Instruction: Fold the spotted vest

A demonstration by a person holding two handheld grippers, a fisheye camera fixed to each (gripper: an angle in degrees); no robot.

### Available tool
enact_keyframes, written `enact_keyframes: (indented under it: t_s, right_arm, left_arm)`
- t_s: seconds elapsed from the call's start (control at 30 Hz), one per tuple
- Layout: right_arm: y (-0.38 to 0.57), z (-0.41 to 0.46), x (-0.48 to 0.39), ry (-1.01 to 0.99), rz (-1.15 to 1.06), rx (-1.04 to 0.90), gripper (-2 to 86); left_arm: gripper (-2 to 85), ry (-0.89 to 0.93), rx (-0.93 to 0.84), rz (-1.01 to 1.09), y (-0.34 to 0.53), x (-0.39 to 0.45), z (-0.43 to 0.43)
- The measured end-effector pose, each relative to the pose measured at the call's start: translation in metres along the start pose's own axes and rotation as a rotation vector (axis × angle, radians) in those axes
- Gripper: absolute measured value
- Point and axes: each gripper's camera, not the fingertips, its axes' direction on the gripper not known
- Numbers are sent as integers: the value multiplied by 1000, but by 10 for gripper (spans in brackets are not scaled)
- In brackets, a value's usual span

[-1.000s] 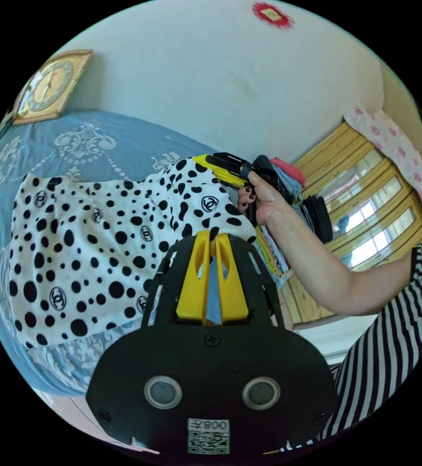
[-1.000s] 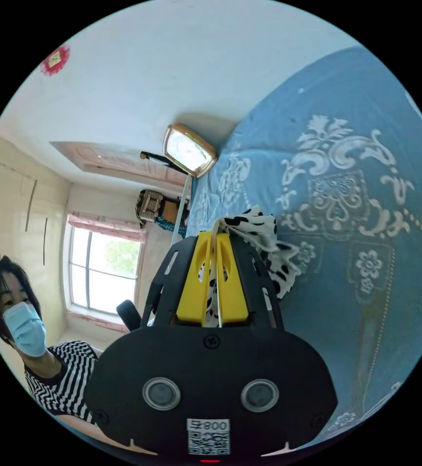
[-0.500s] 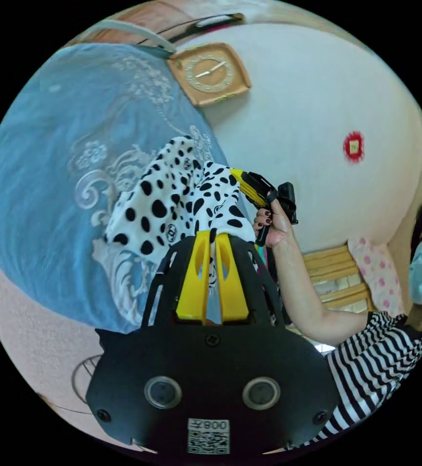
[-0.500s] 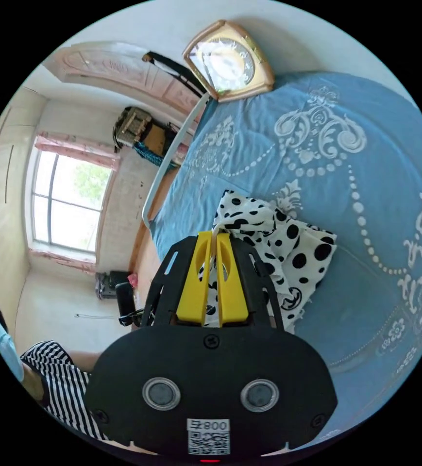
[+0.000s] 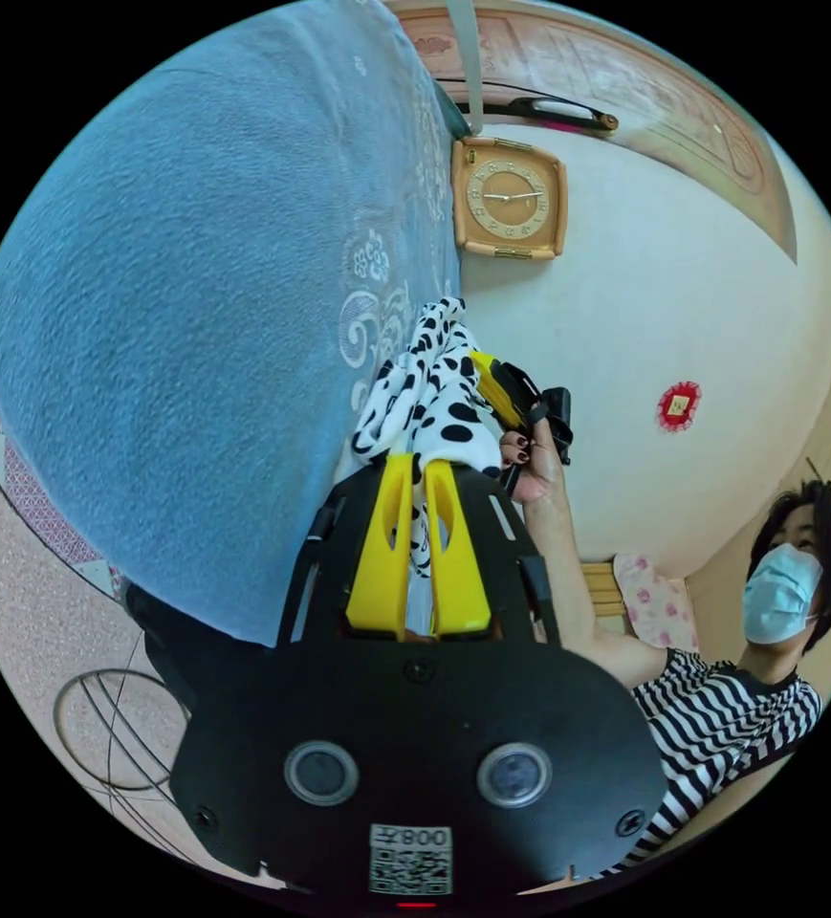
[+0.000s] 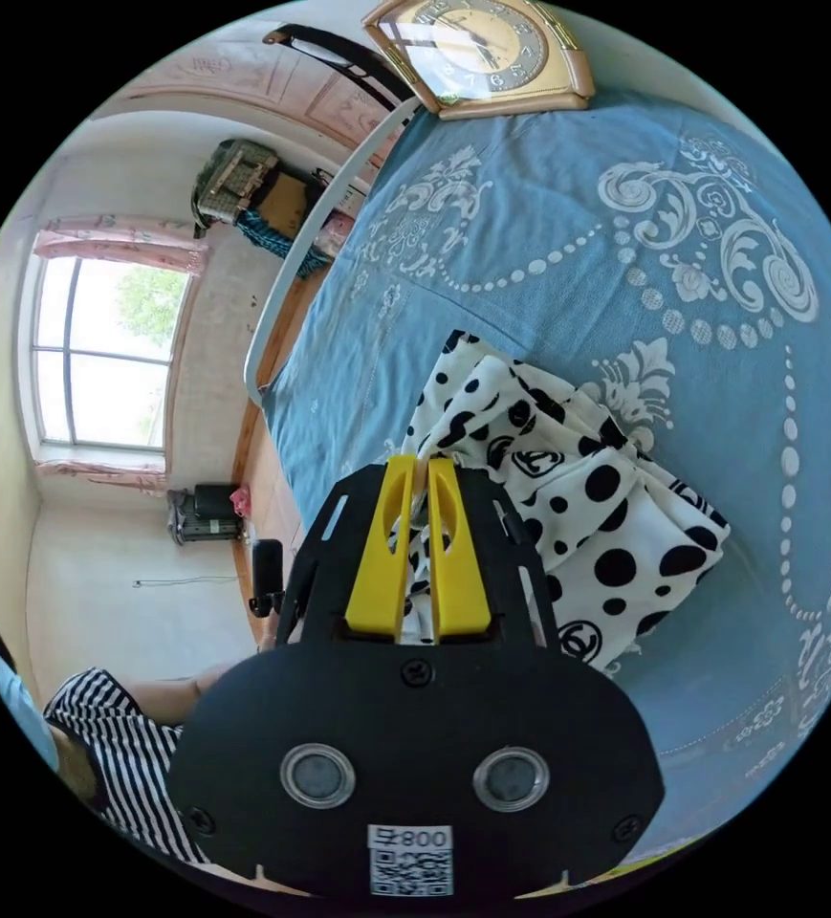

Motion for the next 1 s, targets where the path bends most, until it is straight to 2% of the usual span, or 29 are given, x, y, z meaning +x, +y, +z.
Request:
enact_keyframes:
  t_s: [0.1,0.23,0.37,0.5,0.67,0.83,0.93,1.0]
  right_arm:
    - [13,-41,-16,-50,-35,101,53]
    - [29,-77,-29,50,-40,164,69]
    - [10,-66,-36,97,-25,59,69]
    - [-15,-62,-70,198,-101,29,69]
    - [-39,-58,-116,343,-211,-2,75]
    - [-65,-25,-143,539,-283,-141,75]
    - [-71,-17,-150,584,-299,-171,58]
    - [-71,-22,-155,575,-307,-159,41]
  left_arm:
    - [22,-1,-14,14,-6,6,-19]
    - [24,-19,-34,58,-11,21,-42]
    - [26,-86,-47,94,-5,38,-65]
    - [29,-177,-15,181,7,63,-87]
    - [54,-364,-133,501,18,125,-70]
    - [71,-585,-302,758,26,158,-19]
    - [50,-782,-359,819,33,160,3]
    - [33,-837,-359,819,36,161,5]
